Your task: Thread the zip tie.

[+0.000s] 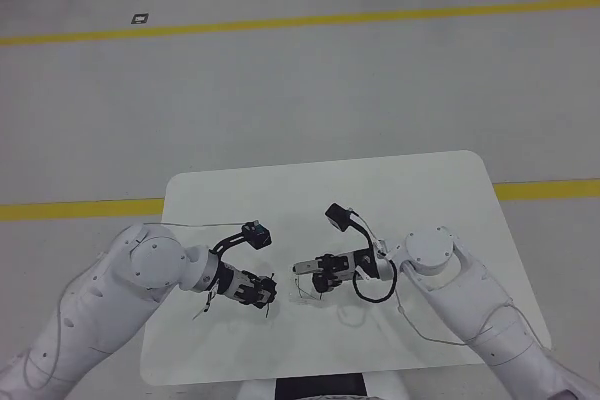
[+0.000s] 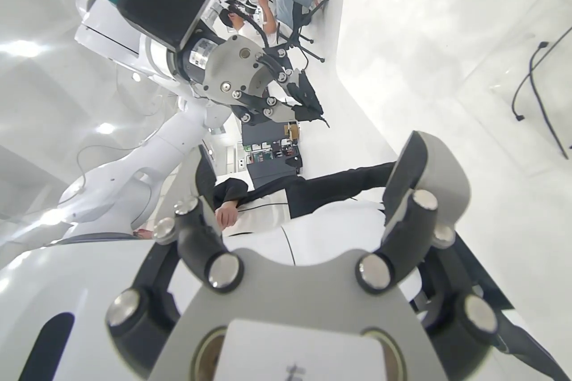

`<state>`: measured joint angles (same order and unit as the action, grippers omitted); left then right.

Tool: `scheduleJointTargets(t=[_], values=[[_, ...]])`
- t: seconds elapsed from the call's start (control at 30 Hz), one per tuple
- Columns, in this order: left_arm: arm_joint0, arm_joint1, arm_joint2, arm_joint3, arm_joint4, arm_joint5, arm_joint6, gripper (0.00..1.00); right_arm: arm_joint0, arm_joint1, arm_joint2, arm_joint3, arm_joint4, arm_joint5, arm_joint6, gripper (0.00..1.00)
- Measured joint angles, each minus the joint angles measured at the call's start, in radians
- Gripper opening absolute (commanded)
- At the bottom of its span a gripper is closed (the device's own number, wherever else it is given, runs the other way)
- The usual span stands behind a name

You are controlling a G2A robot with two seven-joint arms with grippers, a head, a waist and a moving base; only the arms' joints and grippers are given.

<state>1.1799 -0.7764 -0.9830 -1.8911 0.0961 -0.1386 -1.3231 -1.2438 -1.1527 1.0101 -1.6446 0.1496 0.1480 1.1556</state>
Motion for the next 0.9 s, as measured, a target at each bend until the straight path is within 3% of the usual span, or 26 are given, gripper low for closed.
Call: scheduleJointTargets(t=[0.27, 0.47, 0.9], values=[[0.000, 0.000, 0.000, 0.000, 0.000, 0.000, 0.000, 0.00, 0.092, -0.019, -0.090, 0.034, -0.016, 0.080, -0.016, 1.00], [0.000, 0.000, 0.000, 0.000, 0.000, 0.000, 0.000, 0.00, 0.140, -0.033, -0.132, 0.063, 0.006, 0.097, -0.047, 1.00], [0.000, 0.000, 0.000, 0.000, 0.000, 0.000, 0.000, 0.00, 0.138, -0.037, -0.144, 0.073, 0.038, 0.083, -0.052, 1.00]])
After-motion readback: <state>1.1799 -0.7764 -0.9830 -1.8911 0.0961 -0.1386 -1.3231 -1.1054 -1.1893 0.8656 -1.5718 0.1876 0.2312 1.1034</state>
